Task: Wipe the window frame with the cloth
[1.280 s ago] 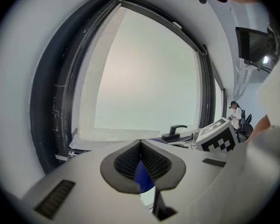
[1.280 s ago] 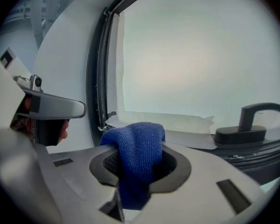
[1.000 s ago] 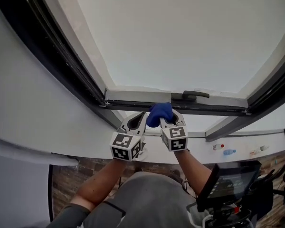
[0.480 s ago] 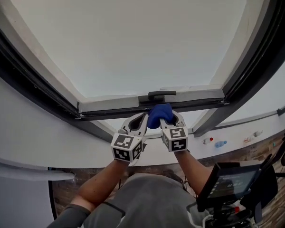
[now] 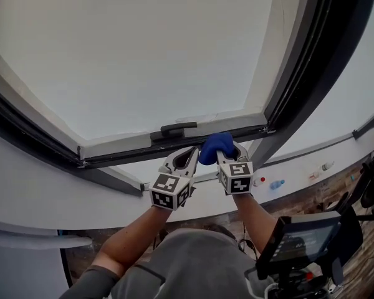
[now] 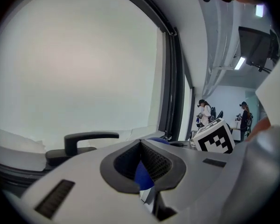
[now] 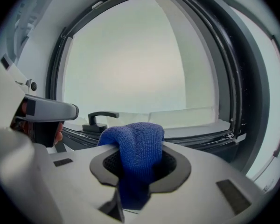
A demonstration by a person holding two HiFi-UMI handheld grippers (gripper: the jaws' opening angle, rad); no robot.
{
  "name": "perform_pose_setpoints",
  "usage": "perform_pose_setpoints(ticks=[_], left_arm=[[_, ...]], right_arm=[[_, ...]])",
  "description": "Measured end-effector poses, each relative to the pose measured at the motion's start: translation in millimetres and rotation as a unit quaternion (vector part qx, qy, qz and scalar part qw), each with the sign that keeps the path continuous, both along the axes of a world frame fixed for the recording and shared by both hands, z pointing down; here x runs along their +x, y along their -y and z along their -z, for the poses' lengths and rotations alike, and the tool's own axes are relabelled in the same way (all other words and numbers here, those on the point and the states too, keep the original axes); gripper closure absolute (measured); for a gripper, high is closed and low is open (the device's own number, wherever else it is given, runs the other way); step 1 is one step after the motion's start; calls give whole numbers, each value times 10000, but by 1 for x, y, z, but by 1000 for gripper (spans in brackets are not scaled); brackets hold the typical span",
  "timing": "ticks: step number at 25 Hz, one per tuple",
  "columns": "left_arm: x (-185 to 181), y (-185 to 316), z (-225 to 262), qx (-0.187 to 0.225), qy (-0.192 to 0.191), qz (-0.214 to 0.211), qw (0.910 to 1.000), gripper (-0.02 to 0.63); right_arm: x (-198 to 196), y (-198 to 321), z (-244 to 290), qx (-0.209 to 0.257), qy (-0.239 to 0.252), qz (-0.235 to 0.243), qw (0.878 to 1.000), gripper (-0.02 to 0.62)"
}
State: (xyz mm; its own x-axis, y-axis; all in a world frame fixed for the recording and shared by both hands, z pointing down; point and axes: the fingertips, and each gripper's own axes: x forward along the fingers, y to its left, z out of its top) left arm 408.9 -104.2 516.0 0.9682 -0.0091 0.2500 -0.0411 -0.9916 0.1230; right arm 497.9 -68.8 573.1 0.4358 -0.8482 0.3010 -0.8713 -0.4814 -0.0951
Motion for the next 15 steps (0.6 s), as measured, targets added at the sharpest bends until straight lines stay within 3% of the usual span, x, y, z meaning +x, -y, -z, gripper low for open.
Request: perform_pose_setpoints(ticks=[15], left_arm=[[75,-61,-7,99,153,-504,9986,598]], right_arm=[[86,-76,-3,76,47,-712,9974,476]])
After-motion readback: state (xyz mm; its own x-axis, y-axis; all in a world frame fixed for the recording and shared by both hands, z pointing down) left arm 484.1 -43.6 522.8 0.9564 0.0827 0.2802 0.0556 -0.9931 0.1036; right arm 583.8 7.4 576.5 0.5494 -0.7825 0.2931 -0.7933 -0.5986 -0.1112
